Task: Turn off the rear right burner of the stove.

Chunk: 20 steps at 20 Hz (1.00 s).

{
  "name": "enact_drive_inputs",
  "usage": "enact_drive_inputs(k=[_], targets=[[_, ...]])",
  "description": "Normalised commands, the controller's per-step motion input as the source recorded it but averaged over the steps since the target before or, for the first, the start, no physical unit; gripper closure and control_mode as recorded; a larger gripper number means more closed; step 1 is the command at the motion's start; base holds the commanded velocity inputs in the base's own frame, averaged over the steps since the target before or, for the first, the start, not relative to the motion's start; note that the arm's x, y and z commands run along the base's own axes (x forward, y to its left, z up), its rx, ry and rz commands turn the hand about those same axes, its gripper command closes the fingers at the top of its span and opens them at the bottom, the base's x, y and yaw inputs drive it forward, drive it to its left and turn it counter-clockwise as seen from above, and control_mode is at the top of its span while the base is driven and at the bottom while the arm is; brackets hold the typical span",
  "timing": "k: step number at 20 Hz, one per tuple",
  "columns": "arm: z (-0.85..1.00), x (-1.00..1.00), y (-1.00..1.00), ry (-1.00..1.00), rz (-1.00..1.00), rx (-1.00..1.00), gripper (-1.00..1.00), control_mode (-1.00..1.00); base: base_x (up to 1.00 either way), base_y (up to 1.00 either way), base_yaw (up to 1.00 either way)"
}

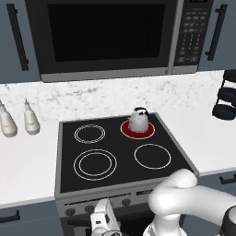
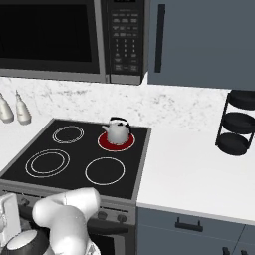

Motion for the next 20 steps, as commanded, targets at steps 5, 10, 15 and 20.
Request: enact_drive_inputs(k=[5, 10, 15, 20], targets=[[-0.25, 0.47, 0.01, -0.03, 0.0, -0.07, -1.0, -1.0, 0.0, 0.0, 0.0], [-0.3, 0.28, 0.0, -0.03, 0.02, -0.14, -1.0, -1.0, 0.0, 0.0, 0.0], [-0.47, 0.01, 0.24, -0.01, 0.09, -0.22, -1.0, -1.0, 0.0, 0.0, 0.0], [-0.26, 0.12, 0.29, -0.09, 0.03, -0.14, -1.0, -1.0, 0.0, 0.0, 0.0]])
